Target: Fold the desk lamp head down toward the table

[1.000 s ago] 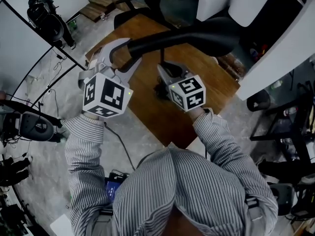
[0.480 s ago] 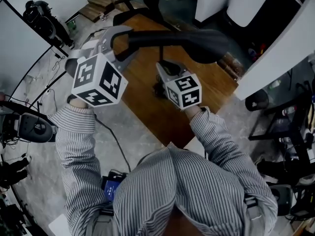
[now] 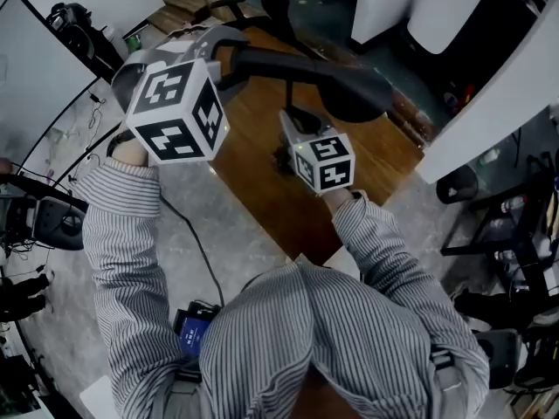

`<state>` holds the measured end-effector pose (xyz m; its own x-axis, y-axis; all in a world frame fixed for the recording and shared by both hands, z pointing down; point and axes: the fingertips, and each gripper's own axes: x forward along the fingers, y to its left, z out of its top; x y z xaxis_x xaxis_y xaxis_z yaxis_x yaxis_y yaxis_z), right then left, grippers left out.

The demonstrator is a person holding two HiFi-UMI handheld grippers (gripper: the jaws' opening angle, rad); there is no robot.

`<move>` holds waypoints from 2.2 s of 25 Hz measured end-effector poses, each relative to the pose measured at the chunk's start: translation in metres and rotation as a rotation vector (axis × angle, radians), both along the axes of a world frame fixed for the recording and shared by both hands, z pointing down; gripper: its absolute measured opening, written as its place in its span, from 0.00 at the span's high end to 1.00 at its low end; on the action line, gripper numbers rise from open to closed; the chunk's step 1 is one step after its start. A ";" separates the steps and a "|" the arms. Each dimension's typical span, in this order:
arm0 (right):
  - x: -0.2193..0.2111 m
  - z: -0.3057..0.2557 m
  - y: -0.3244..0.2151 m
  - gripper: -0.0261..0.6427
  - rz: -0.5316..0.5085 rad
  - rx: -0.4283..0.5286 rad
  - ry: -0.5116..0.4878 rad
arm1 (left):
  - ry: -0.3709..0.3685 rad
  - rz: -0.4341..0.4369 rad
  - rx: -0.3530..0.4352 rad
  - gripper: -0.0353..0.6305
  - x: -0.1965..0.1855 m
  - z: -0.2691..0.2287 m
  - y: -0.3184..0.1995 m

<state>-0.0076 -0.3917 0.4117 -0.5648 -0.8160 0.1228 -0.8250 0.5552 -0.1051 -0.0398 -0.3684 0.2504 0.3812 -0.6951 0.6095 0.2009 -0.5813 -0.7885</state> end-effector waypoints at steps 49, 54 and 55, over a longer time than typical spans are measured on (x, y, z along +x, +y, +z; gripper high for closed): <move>0.062 -0.012 0.118 0.96 0.022 0.078 -0.056 | 1.522 -0.362 -0.562 0.91 0.030 0.135 0.089; 0.070 0.003 0.124 0.96 0.066 0.028 -0.061 | 1.548 -0.398 -0.604 0.94 0.045 0.148 0.099; 0.070 0.003 0.125 0.96 0.069 0.028 -0.055 | 1.538 -0.401 -0.616 0.94 0.048 0.151 0.101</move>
